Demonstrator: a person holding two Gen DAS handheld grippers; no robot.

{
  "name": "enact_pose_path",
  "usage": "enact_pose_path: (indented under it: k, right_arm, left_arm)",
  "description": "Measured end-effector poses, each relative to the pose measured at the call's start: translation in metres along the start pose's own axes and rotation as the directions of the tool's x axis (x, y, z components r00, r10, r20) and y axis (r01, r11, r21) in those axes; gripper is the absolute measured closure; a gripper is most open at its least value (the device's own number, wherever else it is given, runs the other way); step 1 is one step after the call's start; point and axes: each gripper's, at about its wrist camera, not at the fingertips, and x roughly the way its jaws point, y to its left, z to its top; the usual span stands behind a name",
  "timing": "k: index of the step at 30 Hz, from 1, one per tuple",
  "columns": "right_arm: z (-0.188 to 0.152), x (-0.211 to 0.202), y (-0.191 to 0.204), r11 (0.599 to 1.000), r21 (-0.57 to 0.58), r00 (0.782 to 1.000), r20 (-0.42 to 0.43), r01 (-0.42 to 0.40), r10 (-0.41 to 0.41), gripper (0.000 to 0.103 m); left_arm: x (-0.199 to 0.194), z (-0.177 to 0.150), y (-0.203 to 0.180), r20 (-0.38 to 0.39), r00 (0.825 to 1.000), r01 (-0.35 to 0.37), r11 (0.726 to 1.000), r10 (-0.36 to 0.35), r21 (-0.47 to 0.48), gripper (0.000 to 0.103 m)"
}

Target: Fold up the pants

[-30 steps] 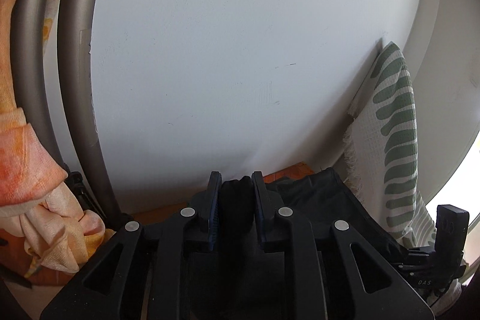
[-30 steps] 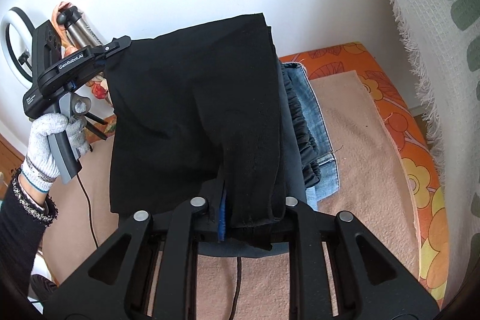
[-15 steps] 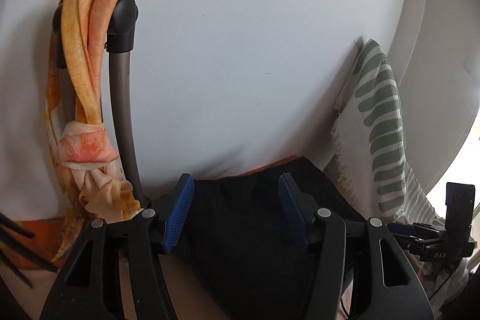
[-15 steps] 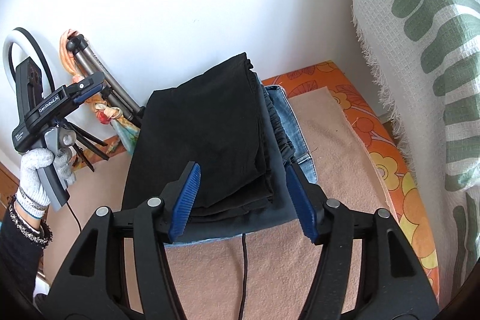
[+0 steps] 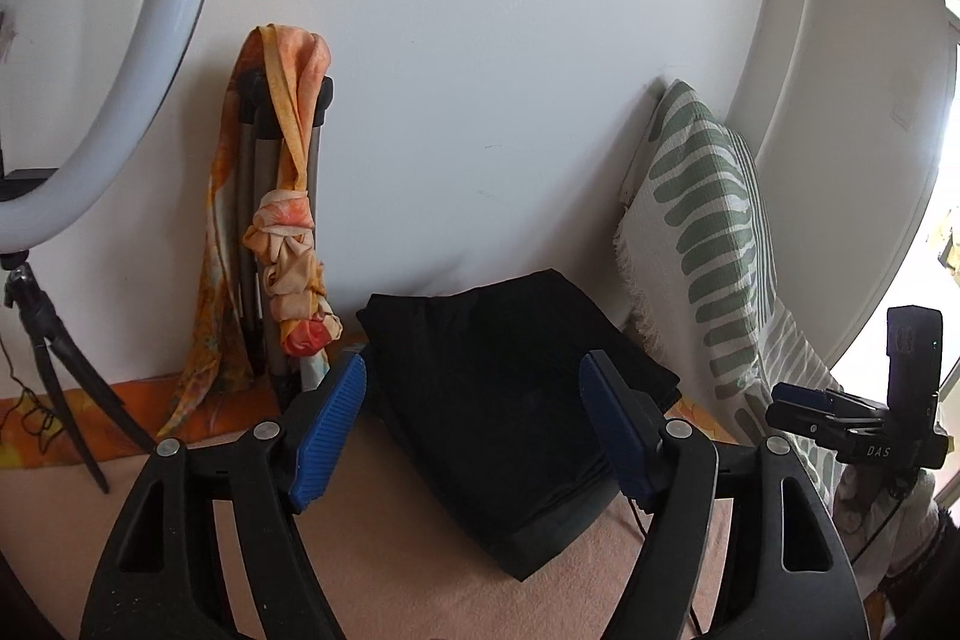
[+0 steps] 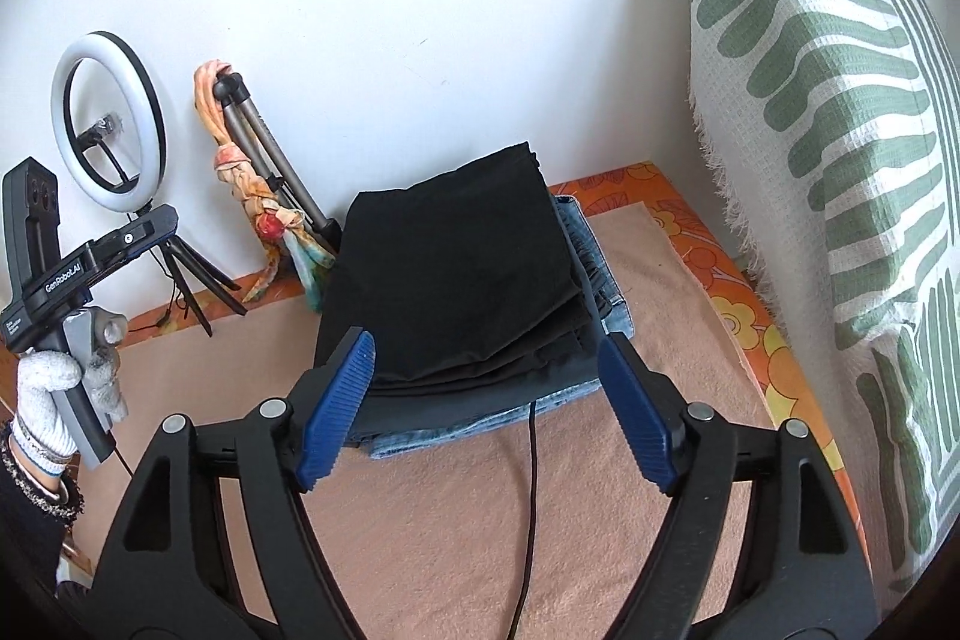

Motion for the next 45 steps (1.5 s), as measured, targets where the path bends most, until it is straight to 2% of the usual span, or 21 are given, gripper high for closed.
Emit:
enact_pose_path:
  k: [2,7,17,23,30,34,45]
  right_arm:
    - [-0.006,-0.011,0.010,1.000,-0.010,1.000,0.014,0.014,-0.014,0.017]
    - [-0.025,-0.037,0.034,0.998,-0.041,0.998,0.047,0.045,-0.044,0.007]
    - [-0.063,-0.077,0.077,0.982,-0.103,0.980,0.139,0.156,-0.141,0.000]
    - [-0.084,-0.092,0.099,0.981,-0.131,0.978,0.170,0.145,-0.122,0.000]
    - [-0.114,-0.095,0.117,0.982,-0.133,0.976,0.189,0.135,-0.109,0.000]
    - [-0.126,-0.093,0.121,0.985,-0.119,0.977,0.190,0.121,-0.097,0.000]
    - [-0.146,-0.088,0.124,0.985,-0.104,0.969,0.218,0.138,-0.113,0.000]
  left_arm:
    - [-0.017,-0.007,-0.004,0.009,1.000,-0.014,1.000,0.014,0.012,0.024]
    - [-0.056,-0.025,-0.010,0.013,0.999,-0.044,0.999,0.044,0.006,0.021]
    - [-0.118,-0.068,-0.028,0.012,0.998,-0.068,0.998,0.068,0.007,0.021]
    - [-0.150,-0.090,-0.034,0.034,0.996,-0.079,0.997,0.079,-0.001,0.021]
    - [-0.173,-0.119,-0.040,0.060,0.989,-0.133,0.991,0.132,0.003,0.021]
    - [-0.181,-0.134,-0.042,0.072,0.986,-0.147,0.989,0.147,-0.006,0.017]
    - [-0.187,-0.154,-0.045,0.090,0.978,-0.194,0.980,0.191,0.033,0.016]
